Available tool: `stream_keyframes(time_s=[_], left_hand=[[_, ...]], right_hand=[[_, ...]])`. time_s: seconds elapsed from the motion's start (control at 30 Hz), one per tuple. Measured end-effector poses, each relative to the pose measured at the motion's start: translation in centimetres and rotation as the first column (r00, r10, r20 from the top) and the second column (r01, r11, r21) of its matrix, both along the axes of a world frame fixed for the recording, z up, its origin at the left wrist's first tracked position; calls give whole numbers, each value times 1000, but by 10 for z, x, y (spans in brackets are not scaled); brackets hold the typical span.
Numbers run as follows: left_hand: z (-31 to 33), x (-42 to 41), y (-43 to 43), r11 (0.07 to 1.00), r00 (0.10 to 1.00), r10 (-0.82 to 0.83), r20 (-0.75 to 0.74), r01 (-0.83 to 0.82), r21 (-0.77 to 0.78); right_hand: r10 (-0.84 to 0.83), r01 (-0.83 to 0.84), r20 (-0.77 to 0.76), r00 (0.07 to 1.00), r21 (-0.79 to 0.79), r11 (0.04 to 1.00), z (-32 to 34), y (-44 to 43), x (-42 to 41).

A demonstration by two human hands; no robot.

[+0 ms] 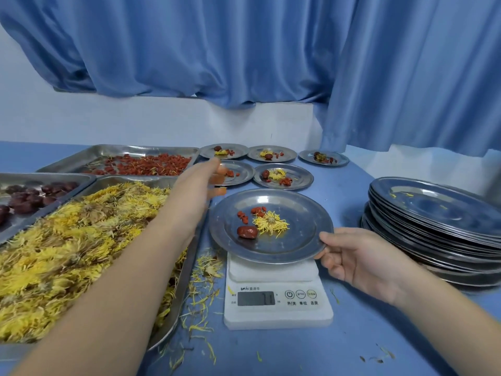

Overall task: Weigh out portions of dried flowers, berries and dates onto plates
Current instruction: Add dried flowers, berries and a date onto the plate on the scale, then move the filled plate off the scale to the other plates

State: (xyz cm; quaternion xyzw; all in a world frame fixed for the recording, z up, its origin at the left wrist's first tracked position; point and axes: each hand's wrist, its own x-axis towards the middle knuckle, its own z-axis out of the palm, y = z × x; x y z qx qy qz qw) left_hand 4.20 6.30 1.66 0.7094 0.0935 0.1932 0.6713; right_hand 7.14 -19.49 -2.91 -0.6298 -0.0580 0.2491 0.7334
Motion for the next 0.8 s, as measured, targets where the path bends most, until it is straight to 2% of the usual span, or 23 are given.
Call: stream_keyframes(time_s=[0.13, 0.4, 0.53, 0.7, 0.8], left_hand=[[1, -2, 9, 985, 993, 76, 87, -61, -163], [2, -2, 14, 852, 976, -122, 182, 197, -486], [2, -4, 16, 761, 946, -195, 259, 312, -569], [0, -1, 18, 672, 920, -222, 323, 384, -634], [0, 0, 20, 624, 914, -216, 342, 399, -671]], right_hand=[[-91, 88, 57, 994, 60, 994, -2, 13, 6], [-362, 349, 29, 932, 204, 915, 10, 43, 60], [-526, 514, -32, 850, 271, 814, 17, 58, 99], [-723, 704, -63, 688, 300, 644, 18, 67, 137], [-799, 790, -149, 582, 339, 512, 12, 66, 155]])
